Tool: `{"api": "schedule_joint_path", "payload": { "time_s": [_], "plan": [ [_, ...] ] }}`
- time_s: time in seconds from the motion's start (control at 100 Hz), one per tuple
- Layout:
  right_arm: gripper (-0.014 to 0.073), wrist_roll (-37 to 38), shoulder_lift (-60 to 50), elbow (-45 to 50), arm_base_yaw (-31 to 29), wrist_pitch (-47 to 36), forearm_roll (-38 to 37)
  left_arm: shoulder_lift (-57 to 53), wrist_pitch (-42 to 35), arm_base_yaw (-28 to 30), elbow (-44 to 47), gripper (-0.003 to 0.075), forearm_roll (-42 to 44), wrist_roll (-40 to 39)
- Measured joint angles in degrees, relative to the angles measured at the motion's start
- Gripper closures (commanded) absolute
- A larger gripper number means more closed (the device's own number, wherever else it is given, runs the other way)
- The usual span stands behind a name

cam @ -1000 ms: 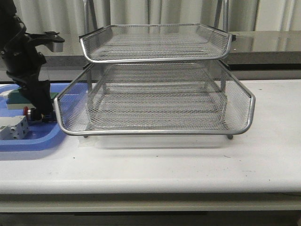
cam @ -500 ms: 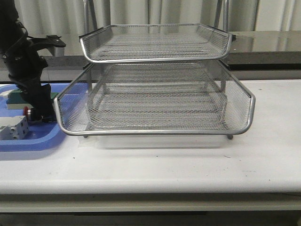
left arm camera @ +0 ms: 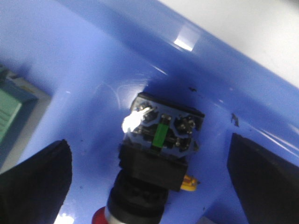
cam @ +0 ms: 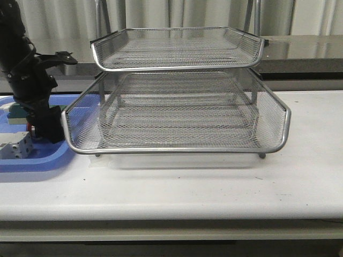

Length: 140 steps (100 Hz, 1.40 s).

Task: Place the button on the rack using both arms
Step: 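Lift the red button out of the bin with the left gripper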

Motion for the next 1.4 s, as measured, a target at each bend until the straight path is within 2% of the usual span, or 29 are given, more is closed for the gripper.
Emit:
{"api": "schedule_joint_path", "payload": {
  "time_s": [0.13, 0.22, 0.36, 0.56, 0.7, 0.84, 0.94, 1.11, 1.26, 1.4],
  "plan": [
    [0.0663, 0.0, 0.0, 0.0, 0.0, 0.0, 0.0, 0.46, -0.05, 0.0, -0.1, 0.0088, -0.04, 0.0],
    [0.0663, 0.0, 0.0, 0.0, 0.0, 0.0, 0.0, 0.59, -0.05, 0.0, -0.1, 0.0129, -0.04, 0.0],
    [0.0663, -0.1, 0.0, 0.0, 0.0, 0.0, 0.0, 0.59, -0.05, 0.0, -0.1, 0.0269, -0.04, 0.0],
    [0.0663, -0.1, 0.0, 0.0, 0.0, 0.0, 0.0, 0.59, -0.14, 0.0, -0.1, 0.0515, -0.04, 0.0],
    [0.0663, -0.1, 0.0, 0.0, 0.0, 0.0, 0.0, 0.59, -0.03, 0.0, -0.4, 0.0633, -0.04, 0.0],
    [0.0663, 0.04, 0.0, 0.0, 0.0, 0.0, 0.0, 0.7, 2.02, 0.0, -2.57, 0.0711, -0.04, 0.0],
    [0.0663, 0.04, 0.0, 0.0, 0.0, 0.0, 0.0, 0.7, 5.52, 0.0, -5.36, 0.074, -0.04, 0.0],
    [0.0663, 0.04, 0.0, 0.0, 0.0, 0.0, 0.0, 0.7, 13.23, 0.0, -11.4, 0.074, -0.04, -0.1],
    [0.0663, -0.12, 0.0, 0.0, 0.0, 0.0, 0.0, 0.58, 14.33, 0.0, -16.07, 0.074, -0.04, -3.14],
    [0.0663, -0.12, 0.0, 0.0, 0.0, 0.0, 0.0, -0.73, 14.58, 0.0, -16.82, 0.074, 0.89, -6.64]
  ]
}}
